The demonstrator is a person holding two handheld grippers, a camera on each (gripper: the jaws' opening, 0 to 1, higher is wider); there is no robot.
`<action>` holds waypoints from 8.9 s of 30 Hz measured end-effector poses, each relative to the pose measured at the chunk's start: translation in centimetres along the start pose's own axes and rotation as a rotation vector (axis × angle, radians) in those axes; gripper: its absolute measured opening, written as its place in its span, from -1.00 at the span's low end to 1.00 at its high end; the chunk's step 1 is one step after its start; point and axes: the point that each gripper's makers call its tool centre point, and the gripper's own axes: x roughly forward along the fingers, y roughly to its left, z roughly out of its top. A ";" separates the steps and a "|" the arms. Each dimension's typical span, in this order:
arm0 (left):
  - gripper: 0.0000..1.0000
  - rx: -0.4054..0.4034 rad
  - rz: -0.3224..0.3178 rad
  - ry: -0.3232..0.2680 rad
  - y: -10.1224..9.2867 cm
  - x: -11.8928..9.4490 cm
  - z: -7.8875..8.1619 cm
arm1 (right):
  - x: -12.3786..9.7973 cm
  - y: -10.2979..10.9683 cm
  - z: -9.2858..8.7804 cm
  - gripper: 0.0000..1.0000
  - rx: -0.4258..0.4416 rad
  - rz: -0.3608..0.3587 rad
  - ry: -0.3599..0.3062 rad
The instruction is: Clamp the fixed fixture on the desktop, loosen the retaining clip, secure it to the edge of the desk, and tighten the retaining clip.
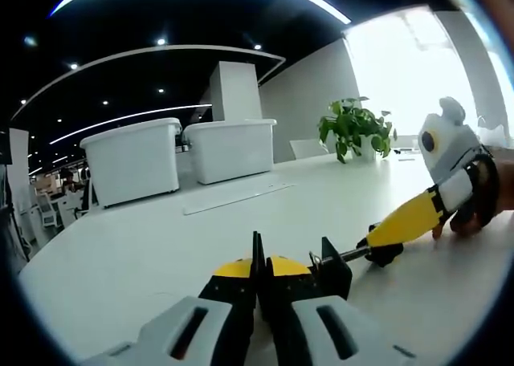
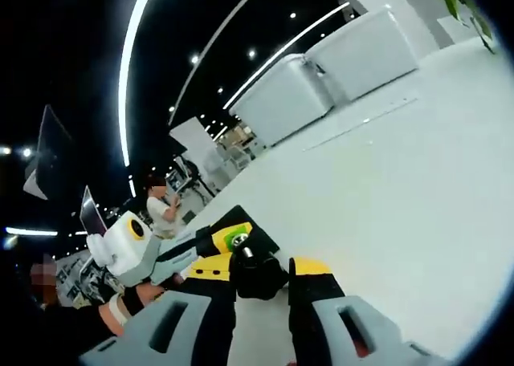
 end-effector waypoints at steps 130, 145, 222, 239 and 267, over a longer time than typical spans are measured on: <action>-0.89 0.019 0.027 0.013 0.3 0.1 -0.2 | 0.0 -0.7 -0.1 -0.58 0.216 0.037 0.017; -0.89 0.018 0.029 0.014 0.1 -0.1 -0.2 | -0.3 1.3 1.0 -0.62 -0.596 -0.004 -0.076; -0.89 0.027 0.040 0.016 0.5 0.2 -0.3 | -0.6 2.7 0.2 -0.68 -1.243 -0.138 -0.122; -0.88 0.029 0.048 0.018 0.8 0.2 -0.3 | -0.6 3.4 -0.6 -0.65 -1.376 -0.186 -0.051; -0.89 0.021 0.033 0.018 0.5 0.0 -0.2 | 0.0 -0.2 0.5 -0.54 0.106 0.008 -0.037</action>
